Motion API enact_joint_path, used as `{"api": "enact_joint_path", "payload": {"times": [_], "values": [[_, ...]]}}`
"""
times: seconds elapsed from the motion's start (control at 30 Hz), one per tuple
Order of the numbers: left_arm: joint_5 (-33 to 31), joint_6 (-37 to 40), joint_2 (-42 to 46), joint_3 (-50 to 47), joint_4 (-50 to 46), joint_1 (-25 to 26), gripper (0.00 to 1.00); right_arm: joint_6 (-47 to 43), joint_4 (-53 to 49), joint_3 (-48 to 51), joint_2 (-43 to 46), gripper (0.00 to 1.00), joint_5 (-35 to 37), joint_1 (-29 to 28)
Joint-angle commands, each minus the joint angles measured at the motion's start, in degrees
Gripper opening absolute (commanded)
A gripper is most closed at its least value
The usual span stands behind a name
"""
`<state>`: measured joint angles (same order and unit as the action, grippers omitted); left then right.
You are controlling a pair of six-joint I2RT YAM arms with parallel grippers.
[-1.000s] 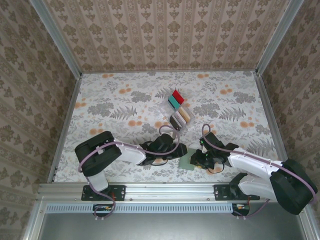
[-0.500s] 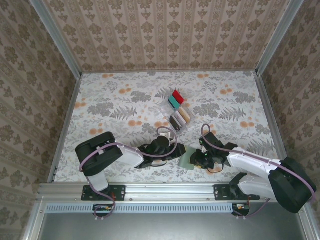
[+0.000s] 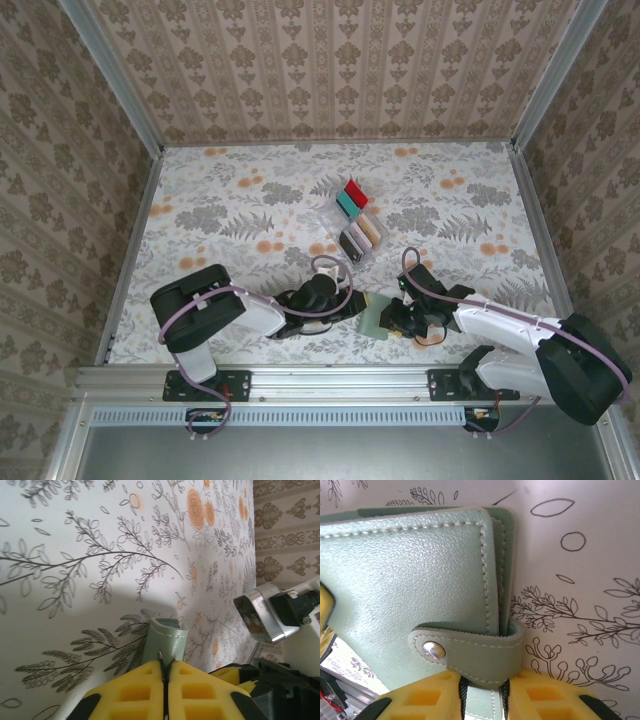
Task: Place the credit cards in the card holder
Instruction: Open the button on the card holder.
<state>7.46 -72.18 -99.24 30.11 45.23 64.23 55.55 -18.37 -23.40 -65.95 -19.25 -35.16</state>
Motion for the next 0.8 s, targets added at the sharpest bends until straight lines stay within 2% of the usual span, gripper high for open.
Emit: {"api": "enact_joint_path", "payload": {"times": [0.0, 0.17, 0.3, 0.57, 0.77], "values": [[0.19, 0.63, 3.21, -1.57, -1.52, 1.65, 0.01, -1.4, -1.22, -2.57, 1.76, 0.29, 5.43, -0.2], [-2.89, 2.29, 7.14, -1.68, -6.78, 1.62, 0.0, -6.27, -9.84, -6.7, 6.06, 0.37, 11.37, -0.43], [-3.54, 4.14, 8.89, -0.21, -11.63, 1.58, 0.0, -9.38, -13.63, -10.34, 4.38, 0.45, 14.13, -1.34], [-2.87, 4.08, 8.29, 0.83, -12.27, 1.34, 0.0, -11.31, -12.74, -15.66, -3.11, 0.45, 16.07, -5.33], [-3.15, 3.92, 8.28, 0.83, -12.2, 1.19, 0.0, -8.65, -13.86, -17.08, -8.33, 0.46, 18.24, -9.84]]}}
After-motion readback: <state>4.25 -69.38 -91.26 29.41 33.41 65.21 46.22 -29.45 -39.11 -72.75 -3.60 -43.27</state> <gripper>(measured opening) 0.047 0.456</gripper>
